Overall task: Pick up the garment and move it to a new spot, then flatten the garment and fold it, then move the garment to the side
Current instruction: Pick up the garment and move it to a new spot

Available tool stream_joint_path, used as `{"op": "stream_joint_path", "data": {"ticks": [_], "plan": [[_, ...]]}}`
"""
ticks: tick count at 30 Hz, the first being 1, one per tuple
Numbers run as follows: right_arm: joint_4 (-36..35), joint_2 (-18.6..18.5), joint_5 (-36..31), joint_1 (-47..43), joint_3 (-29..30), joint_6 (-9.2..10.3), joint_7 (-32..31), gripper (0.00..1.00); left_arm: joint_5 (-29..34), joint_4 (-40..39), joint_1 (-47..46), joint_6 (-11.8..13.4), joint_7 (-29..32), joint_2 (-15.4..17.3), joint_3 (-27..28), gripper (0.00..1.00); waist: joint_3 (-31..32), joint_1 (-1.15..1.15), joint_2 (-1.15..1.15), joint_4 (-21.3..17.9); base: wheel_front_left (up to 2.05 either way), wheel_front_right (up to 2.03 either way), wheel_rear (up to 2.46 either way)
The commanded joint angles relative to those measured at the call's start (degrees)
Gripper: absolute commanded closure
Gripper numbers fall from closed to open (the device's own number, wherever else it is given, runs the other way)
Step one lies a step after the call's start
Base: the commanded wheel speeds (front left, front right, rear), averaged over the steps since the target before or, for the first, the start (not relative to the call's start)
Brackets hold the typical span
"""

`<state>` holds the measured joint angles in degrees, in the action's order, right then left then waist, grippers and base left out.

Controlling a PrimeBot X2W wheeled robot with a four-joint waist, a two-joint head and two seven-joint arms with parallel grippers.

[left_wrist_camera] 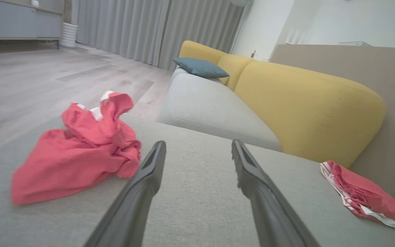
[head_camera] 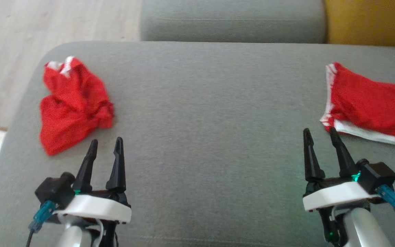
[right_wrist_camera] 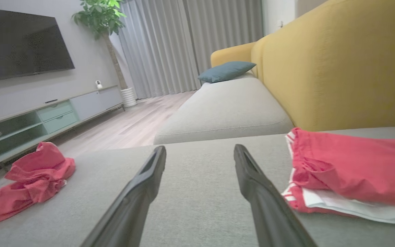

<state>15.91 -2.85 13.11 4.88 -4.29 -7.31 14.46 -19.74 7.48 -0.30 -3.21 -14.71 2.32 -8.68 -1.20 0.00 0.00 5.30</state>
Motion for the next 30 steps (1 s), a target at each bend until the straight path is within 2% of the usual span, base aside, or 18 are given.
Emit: {"op": "stream_joint_path", "data": {"ticks": [1,10,18,24,30], "plan": [[-1.71,-0.03,0.61,1.29,-1.80,-0.18,0.53,0.00,0.47,-1.80,-2.62,0.17,-0.29,0.55,2.00,0.00,-0.11,0.00,0.00,3.77,0.00,0.00,0.00],[-1.08,-0.03,1.56,1.16,-4.69,-0.18,0.53,0.00,1.24,-2.19,-1.88,0.16,-0.29,0.55,4.35,0.00,0.42,0.00,0.00,13.21,0.00,0.00,0.00],[-0.67,-0.03,2.74,0.92,-6.96,-0.18,0.53,0.00,1.96,-2.57,-0.93,-0.08,-0.29,0.55,5.85,0.00,1.02,0.00,0.00,19.73,0.00,0.00,0.00],[-0.34,-0.03,2.99,1.20,-7.68,-0.18,0.53,0.00,3.59,-2.73,-0.46,-0.38,-0.29,0.55,6.70,0.00,1.02,0.00,0.00,22.35,0.00,0.00,0.00],[-0.41,-0.03,2.67,1.66,-8.06,-0.18,0.53,0.00,3.28,-3.09,-1.08,-0.44,-0.29,0.55,8.46,0.00,-0.22,0.00,0.00,22.45,0.00,0.00,0.00]]}}
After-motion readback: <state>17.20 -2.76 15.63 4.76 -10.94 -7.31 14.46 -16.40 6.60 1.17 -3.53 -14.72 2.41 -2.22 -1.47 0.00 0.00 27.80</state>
